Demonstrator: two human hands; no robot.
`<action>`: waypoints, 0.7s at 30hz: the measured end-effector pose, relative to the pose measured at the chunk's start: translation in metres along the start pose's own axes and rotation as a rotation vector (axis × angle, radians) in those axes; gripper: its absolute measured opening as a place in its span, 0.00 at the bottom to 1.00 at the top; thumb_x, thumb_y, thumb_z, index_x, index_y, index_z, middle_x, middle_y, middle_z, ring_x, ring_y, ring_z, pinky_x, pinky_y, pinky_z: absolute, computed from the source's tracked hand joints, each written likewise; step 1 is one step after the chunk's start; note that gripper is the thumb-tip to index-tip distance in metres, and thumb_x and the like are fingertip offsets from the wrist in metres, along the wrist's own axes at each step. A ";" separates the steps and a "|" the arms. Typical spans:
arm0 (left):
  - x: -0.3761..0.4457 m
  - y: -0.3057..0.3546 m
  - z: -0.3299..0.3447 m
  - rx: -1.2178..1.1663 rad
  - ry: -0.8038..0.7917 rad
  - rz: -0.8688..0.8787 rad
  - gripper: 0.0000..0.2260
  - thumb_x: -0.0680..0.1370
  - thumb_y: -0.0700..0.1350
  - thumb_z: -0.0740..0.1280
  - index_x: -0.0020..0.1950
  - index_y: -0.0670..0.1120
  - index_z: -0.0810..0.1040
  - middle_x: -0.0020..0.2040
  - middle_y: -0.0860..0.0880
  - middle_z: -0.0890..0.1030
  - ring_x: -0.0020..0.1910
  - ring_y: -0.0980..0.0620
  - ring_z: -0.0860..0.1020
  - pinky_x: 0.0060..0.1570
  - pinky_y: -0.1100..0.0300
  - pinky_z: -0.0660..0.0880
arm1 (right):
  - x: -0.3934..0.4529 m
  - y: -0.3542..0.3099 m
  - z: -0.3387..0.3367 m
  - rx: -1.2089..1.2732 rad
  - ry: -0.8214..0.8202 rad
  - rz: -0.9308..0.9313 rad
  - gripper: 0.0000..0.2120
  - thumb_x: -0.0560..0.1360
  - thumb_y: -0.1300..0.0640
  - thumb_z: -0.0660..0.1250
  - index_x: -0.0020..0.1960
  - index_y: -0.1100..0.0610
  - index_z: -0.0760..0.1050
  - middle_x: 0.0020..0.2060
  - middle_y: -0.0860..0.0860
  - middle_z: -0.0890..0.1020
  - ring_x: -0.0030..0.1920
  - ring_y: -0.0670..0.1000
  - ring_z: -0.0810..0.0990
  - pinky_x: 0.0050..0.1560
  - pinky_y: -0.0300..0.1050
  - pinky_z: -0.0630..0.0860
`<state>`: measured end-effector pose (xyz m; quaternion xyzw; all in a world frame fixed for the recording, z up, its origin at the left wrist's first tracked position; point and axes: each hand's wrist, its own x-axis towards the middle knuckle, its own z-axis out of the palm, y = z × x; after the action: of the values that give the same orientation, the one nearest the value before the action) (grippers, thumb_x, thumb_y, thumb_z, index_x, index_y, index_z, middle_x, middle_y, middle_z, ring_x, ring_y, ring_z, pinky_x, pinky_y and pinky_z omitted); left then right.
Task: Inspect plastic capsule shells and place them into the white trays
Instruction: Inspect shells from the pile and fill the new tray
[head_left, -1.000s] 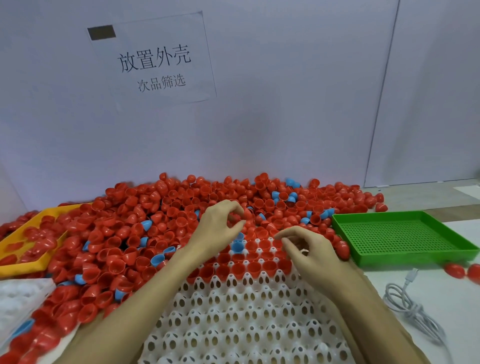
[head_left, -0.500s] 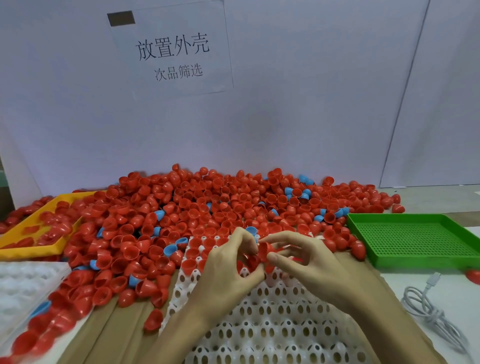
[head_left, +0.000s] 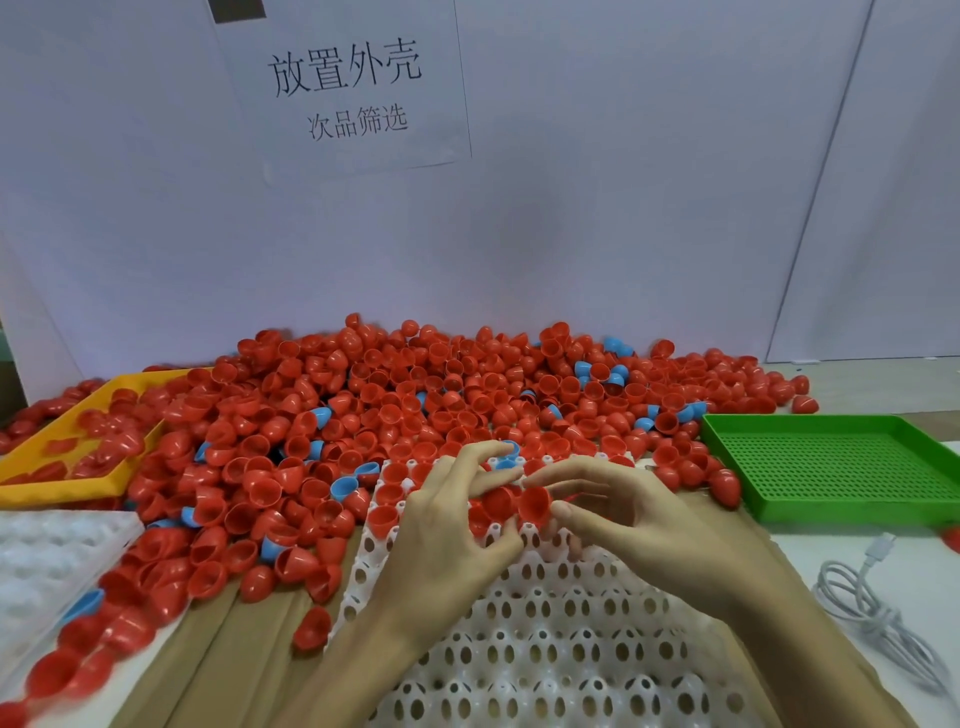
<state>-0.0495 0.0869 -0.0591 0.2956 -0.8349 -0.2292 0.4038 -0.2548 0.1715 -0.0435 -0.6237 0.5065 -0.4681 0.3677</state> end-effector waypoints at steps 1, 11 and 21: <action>0.000 0.000 0.000 0.009 -0.018 -0.007 0.30 0.75 0.43 0.78 0.72 0.61 0.71 0.62 0.60 0.82 0.67 0.72 0.71 0.62 0.80 0.64 | 0.000 0.001 0.000 0.000 0.000 0.007 0.11 0.83 0.54 0.69 0.65 0.47 0.82 0.57 0.50 0.86 0.54 0.55 0.87 0.52 0.48 0.84; 0.000 0.001 0.001 -0.149 -0.039 -0.036 0.28 0.75 0.43 0.78 0.71 0.58 0.72 0.56 0.61 0.84 0.61 0.59 0.81 0.62 0.69 0.74 | 0.002 0.007 0.006 -0.012 0.067 0.037 0.16 0.83 0.65 0.65 0.60 0.47 0.83 0.52 0.50 0.86 0.49 0.54 0.87 0.47 0.46 0.84; 0.001 -0.001 0.001 -0.347 -0.028 -0.108 0.22 0.77 0.42 0.78 0.67 0.56 0.75 0.57 0.59 0.86 0.59 0.58 0.84 0.60 0.63 0.79 | -0.001 0.001 0.014 -0.186 0.121 -0.073 0.18 0.80 0.63 0.72 0.64 0.45 0.74 0.50 0.48 0.86 0.44 0.54 0.88 0.45 0.55 0.85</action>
<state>-0.0504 0.0856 -0.0596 0.2626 -0.7714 -0.3950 0.4242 -0.2417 0.1725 -0.0485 -0.6436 0.5461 -0.4690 0.2599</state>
